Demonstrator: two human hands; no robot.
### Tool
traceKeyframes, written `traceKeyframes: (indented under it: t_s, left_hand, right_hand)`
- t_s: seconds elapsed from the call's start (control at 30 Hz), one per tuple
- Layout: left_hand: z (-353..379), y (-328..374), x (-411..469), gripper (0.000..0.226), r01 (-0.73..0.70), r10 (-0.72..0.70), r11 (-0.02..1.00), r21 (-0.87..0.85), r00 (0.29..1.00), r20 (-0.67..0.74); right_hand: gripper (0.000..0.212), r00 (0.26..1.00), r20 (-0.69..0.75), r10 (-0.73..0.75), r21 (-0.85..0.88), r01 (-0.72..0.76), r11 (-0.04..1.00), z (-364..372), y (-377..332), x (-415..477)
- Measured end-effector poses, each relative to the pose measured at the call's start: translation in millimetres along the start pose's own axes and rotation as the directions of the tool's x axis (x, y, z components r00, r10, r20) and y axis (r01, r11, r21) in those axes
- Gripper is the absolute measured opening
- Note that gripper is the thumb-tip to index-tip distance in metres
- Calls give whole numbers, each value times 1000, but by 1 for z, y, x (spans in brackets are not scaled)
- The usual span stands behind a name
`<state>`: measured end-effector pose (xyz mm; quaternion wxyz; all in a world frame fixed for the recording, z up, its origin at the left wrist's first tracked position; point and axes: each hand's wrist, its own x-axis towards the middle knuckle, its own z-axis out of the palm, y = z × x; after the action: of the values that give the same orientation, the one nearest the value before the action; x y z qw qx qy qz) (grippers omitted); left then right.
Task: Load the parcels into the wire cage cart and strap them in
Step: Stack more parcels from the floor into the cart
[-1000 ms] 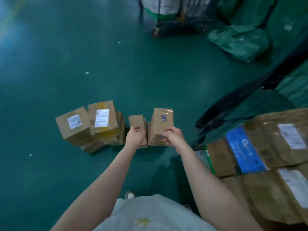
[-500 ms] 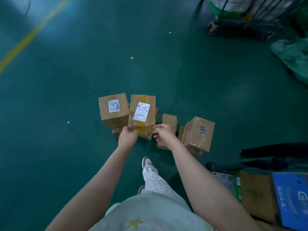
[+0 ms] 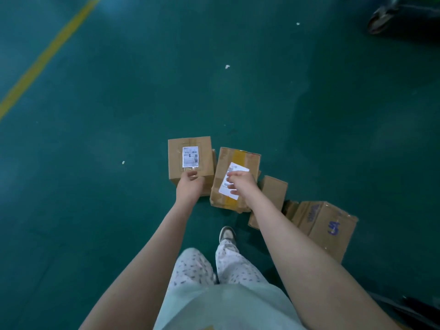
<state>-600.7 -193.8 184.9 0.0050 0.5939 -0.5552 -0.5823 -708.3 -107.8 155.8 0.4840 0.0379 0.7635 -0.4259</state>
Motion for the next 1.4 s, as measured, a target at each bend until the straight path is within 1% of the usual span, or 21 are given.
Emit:
traceKeyframes:
  t_s: [0.2, 0.33, 0.43, 0.53, 0.67, 0.77, 0.83, 0.9, 0.97, 1.07, 1.17, 1.23, 1.4]
  left_hand:
    - [-14, 1, 66, 40, 73, -72, 997, 31, 997, -31]
    - [-22, -9, 126, 38, 115, -111, 989, 98, 993, -41]
    - [-25, -24, 178, 39, 133, -131, 977, 167, 991, -24]
    - [-27, -40, 225, 43, 151, -151, 966, 210, 988, -15]
    - [-27, -81, 297, 56, 192, -193, 953, 236, 981, -20]
    - [-28, -111, 328, 69, 276, -280, 924, 264, 960, -26]
    - [-26, -127, 341, 69, 318, -329, 917, 242, 944, 4]
    - [-24, -134, 350, 60, 357, -375, 913, 199, 925, 61]
    - [-21, -136, 355, 55, 386, -405, 907, 167, 909, 100]
    - [-18, -137, 355, 63, 389, -400, 914, 115, 912, 92]
    - [-21, -131, 347, 66, 364, -365, 930, 56, 930, 25]
    - [-28, -126, 341, 65, 341, -340, 940, 5, 940, -10]
    - [-55, -87, 312, 54, 259, -260, 966, -25, 965, -25]
  right_hand:
    - [28, 989, 90, 117, 46, -122, 992, 44, -6, 58]
    - [32, 980, 77, 183, 48, -187, 981, 78, -2, 111]
    - [35, 980, 36, 196, 54, -198, 979, 104, 5, 156]
    - [45, 981, -4, 194, 31, -193, 981, 120, 16, 195]
    - [52, 982, -119, 149, -117, -163, 980, 144, 43, 257]
    - [64, 960, -209, 187, -165, -223, 961, 155, 62, 287]
    - [72, 949, -241, 203, -178, -249, 952, 161, 71, 301]
    - [76, 941, -257, 220, -178, -270, 946, 162, 75, 311]
    - [77, 936, -231, 264, -134, -299, 945, 162, 78, 318]
    - [75, 941, -165, 295, -43, -306, 951, 159, 76, 315]
    - [62, 960, -159, 230, 27, -229, 973, 159, 66, 304]
    - [53, 968, -162, 192, 33, -189, 981, 160, 54, 298]
    - [45, 985, -150, 81, 7, -81, 997, 153, 7, 264]
